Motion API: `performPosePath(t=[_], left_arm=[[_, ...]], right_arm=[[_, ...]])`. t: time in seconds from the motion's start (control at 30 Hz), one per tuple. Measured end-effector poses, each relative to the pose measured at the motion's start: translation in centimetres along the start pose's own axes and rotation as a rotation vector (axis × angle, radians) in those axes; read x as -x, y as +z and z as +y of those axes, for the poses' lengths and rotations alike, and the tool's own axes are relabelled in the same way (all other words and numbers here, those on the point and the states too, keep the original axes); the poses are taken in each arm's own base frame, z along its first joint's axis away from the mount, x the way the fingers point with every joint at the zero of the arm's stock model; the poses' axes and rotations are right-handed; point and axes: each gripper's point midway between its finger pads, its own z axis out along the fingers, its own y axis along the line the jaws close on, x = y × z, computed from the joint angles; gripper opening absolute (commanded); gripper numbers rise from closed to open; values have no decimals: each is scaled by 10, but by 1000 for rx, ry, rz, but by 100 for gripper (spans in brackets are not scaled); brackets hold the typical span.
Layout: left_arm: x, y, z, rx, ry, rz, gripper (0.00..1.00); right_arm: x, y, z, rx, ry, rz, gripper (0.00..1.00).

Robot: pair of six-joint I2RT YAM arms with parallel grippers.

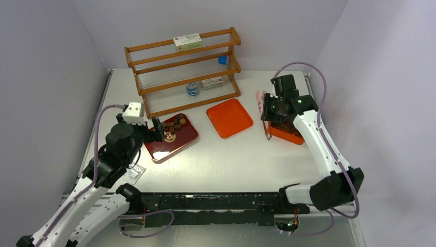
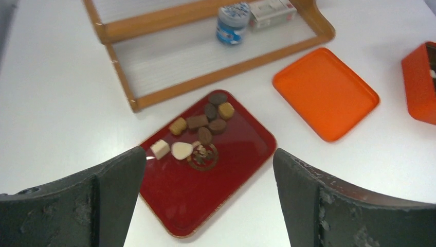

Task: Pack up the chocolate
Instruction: Place the fake chocolate in the packing bottle, then adjust the clamp.

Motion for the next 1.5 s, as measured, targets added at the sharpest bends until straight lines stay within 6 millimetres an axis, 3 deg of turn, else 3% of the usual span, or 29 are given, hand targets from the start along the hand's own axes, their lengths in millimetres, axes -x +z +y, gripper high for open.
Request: performPosePath(t=[0.17, 0.23, 0.4, 0.53, 0.63, 0.73, 0.9, 1.23, 1.5], left_arm=[[-10, 15, -28, -80, -61, 119, 98], [-10, 20, -40, -110, -89, 156, 91], [23, 33, -73, -201, -153, 191, 91], [51, 41, -86, -237, -198, 178, 89], [55, 49, -88, -259, -246, 198, 88], [45, 57, -95, -295, -284, 251, 88], [27, 66, -101, -316, -281, 316, 86], [-30, 63, -73, -208, -209, 400, 85], [-45, 60, -66, -188, -199, 422, 85]], right_arm=[[-1, -19, 56, 197, -111, -94, 36], [-11, -22, 87, 267, -186, -97, 36], [-37, -27, 147, 406, -320, -100, 35], [-46, -39, 186, 507, -389, -149, 35], [-53, -52, 212, 581, -439, -186, 35], [-65, -64, 234, 638, -495, -214, 35], [-78, -68, 253, 643, -558, -228, 34], [-61, -75, 255, 586, -524, -259, 34], [-67, -68, 258, 575, -526, -213, 34]])
